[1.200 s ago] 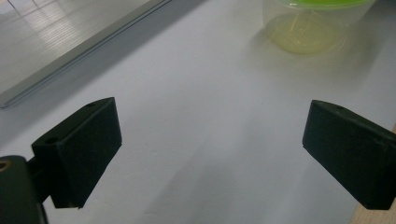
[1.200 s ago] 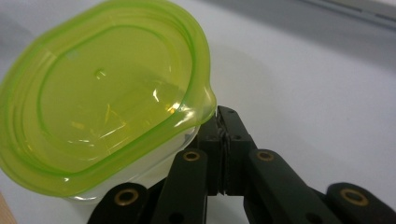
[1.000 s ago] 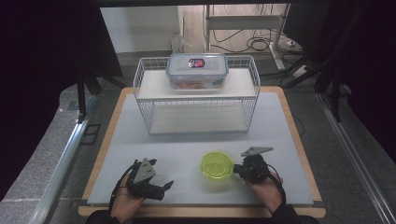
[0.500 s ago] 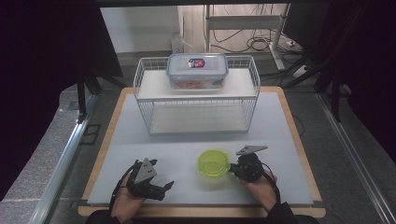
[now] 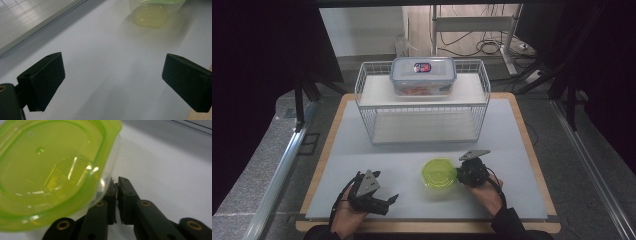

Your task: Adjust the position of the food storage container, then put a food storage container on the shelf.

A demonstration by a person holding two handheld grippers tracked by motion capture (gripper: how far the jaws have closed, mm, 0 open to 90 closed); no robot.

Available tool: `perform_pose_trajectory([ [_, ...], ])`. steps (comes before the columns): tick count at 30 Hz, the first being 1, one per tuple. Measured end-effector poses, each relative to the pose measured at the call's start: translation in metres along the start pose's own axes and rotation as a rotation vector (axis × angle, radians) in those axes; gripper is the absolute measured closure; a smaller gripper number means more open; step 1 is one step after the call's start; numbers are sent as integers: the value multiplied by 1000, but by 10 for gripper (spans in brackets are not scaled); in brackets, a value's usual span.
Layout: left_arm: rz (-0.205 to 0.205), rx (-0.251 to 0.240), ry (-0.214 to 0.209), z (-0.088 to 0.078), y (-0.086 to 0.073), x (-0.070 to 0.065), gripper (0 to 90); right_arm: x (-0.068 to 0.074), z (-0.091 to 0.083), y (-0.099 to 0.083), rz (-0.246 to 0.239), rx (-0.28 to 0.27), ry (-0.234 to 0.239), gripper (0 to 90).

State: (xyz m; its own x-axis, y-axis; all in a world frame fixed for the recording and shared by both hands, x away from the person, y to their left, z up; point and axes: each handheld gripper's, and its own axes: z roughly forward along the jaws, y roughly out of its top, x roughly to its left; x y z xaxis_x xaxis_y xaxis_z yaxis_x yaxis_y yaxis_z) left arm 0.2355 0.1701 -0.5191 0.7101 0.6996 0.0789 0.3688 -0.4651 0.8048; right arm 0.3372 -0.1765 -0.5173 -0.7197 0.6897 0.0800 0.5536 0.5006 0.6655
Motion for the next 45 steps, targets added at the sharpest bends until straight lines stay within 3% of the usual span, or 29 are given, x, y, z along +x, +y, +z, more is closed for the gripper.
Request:
perform_pose_trajectory([
  [3,-2,-3,-1,0,0,0,44,-3,-6,0,-2,-9,-16,717],
  [4,3,0,-1,0,0,-1,44,-6,-12,0,-3,-21,-30,639],
  [7,4,1,-1,0,0,-1,44,-11,-18,-1,1,-42,-49,514],
  [11,5,2,-1,0,0,-1,44,-16,-22,-2,9,-57,-53,389],
  [19,8,4,-1,0,0,-1,44,-20,-25,-2,17,-74,-51,265],
  [24,8,2,-1,0,0,-1,44,-26,-33,-1,50,-102,-35,201],
  [31,10,3,2,0,0,-1,44,-27,-43,4,84,-88,-25,201],
  [37,11,5,2,0,0,-1,44,-24,-52,10,110,-88,21,233],
  [43,11,7,4,1,0,-2,44,-17,-49,20,105,-111,103,366],
  [45,10,7,2,1,0,-1,44,-15,-44,24,136,-103,165,429],
])
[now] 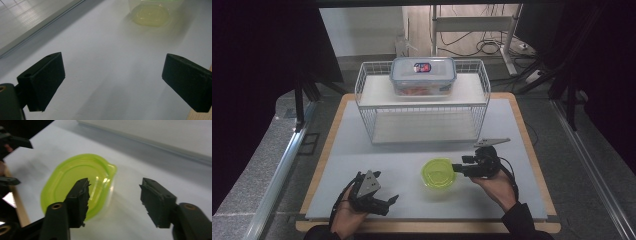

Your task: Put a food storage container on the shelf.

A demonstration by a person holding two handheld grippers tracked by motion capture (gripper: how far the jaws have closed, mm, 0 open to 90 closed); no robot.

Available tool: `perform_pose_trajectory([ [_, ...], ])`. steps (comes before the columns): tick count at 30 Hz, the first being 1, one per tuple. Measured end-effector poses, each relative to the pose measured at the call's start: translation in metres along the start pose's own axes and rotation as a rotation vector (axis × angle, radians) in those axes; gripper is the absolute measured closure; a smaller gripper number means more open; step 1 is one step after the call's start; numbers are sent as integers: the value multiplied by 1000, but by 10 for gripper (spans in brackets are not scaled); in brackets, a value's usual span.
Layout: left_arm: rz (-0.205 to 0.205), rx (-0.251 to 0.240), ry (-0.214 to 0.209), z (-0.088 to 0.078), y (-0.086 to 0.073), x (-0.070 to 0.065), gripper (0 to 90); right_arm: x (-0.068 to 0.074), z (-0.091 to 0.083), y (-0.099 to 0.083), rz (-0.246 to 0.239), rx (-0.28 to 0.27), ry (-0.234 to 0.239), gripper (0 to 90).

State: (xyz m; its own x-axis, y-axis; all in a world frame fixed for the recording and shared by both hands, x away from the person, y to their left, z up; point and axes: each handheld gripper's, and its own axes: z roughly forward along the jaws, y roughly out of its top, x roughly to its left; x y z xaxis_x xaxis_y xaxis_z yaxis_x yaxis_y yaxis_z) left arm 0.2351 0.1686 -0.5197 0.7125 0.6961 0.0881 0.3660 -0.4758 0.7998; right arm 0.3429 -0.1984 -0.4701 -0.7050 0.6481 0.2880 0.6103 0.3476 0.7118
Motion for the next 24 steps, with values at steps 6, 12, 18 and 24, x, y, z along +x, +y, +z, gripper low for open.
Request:
perform_pose_trajectory([
  [6,2,2,-1,0,0,0,44,-3,9,1,24,17,30,520],
  [12,6,4,-3,0,0,0,44,-12,20,3,95,41,102,615],
  [18,10,5,-6,1,0,-1,44,-15,27,3,145,66,133,724],
  [24,15,7,-6,1,0,-1,44,-19,29,1,206,83,193,797],
])
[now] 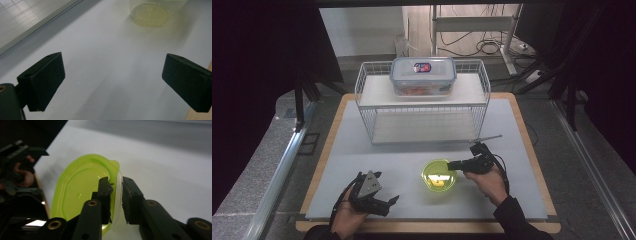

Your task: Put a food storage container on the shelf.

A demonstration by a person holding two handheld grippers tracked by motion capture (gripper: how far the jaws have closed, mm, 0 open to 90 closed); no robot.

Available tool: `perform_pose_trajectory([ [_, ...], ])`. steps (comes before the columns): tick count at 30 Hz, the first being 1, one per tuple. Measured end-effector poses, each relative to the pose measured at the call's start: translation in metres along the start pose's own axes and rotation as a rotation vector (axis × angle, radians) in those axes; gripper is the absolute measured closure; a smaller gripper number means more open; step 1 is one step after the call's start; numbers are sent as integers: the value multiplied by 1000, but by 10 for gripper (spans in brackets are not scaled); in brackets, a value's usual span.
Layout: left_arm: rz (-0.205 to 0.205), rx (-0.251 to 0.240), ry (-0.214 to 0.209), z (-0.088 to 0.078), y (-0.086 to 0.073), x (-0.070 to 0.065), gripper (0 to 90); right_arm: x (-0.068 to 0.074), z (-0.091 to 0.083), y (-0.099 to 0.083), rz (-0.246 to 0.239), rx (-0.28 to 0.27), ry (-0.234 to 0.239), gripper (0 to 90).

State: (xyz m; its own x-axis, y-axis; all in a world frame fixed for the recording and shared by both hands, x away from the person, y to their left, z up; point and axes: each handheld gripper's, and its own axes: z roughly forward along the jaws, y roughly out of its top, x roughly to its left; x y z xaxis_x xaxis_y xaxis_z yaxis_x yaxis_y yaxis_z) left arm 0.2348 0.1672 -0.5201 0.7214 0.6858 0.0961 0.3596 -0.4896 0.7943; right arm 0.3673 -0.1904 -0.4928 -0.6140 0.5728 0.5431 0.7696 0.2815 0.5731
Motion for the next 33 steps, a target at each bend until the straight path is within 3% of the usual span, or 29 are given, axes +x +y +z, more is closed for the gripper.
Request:
perform_pose_trajectory([
  [5,0,-1,1,0,0,0,44,5,-1,1,-19,10,-9,809],
  [12,4,-3,3,-1,0,0,44,11,-5,2,-8,-21,48,825],
  [16,5,-3,2,0,0,-1,44,13,-9,3,-22,-35,29,828],
  [23,6,-5,4,-1,0,-1,44,14,-15,4,-4,-75,56,844],
  [27,6,-5,4,-1,0,-1,44,14,-18,5,-8,-88,42,844],
  [33,6,-5,4,-1,0,-1,44,14,-22,6,4,-114,58,844],
])
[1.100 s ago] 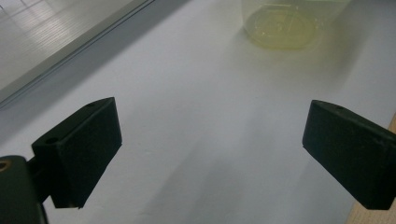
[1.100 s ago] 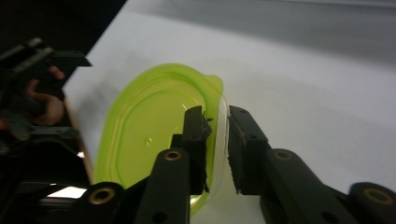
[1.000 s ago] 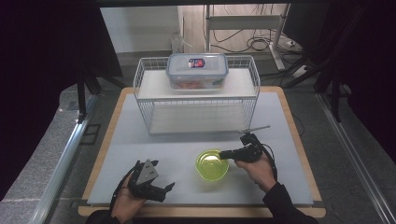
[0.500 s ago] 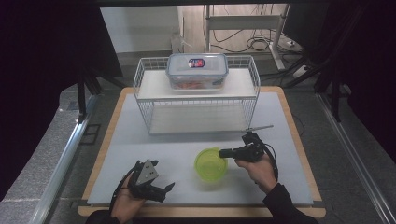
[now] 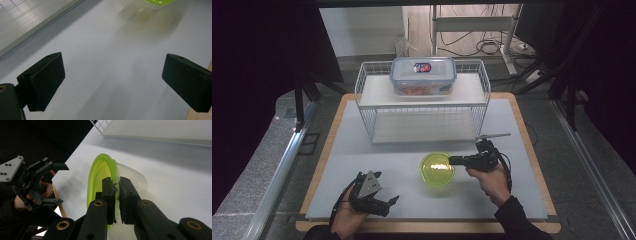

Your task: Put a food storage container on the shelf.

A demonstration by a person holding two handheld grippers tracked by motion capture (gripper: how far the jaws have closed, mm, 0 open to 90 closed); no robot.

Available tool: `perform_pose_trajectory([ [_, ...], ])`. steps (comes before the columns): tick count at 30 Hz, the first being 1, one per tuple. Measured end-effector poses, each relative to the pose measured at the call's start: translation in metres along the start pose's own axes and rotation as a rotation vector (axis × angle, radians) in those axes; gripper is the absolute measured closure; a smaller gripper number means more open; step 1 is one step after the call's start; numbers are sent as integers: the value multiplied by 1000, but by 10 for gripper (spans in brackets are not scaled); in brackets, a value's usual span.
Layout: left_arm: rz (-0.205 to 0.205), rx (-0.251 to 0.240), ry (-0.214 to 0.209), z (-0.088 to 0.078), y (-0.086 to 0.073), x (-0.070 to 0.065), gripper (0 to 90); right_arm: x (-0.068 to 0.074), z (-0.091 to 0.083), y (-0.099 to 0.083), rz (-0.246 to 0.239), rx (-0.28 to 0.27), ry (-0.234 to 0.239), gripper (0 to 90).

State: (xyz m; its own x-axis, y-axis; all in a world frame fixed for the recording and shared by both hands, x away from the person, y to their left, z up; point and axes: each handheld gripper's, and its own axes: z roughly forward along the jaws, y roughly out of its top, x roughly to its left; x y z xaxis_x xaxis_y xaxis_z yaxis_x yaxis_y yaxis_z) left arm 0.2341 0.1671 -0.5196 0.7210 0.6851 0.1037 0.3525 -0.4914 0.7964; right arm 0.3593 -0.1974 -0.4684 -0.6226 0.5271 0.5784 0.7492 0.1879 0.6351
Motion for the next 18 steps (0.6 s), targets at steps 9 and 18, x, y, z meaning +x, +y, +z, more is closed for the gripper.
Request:
perform_pose_trajectory([
  [9,0,-1,0,0,0,0,44,6,-9,9,3,-40,37,844],
  [18,1,-15,10,-2,1,0,44,16,-23,25,-8,-86,62,844],
])
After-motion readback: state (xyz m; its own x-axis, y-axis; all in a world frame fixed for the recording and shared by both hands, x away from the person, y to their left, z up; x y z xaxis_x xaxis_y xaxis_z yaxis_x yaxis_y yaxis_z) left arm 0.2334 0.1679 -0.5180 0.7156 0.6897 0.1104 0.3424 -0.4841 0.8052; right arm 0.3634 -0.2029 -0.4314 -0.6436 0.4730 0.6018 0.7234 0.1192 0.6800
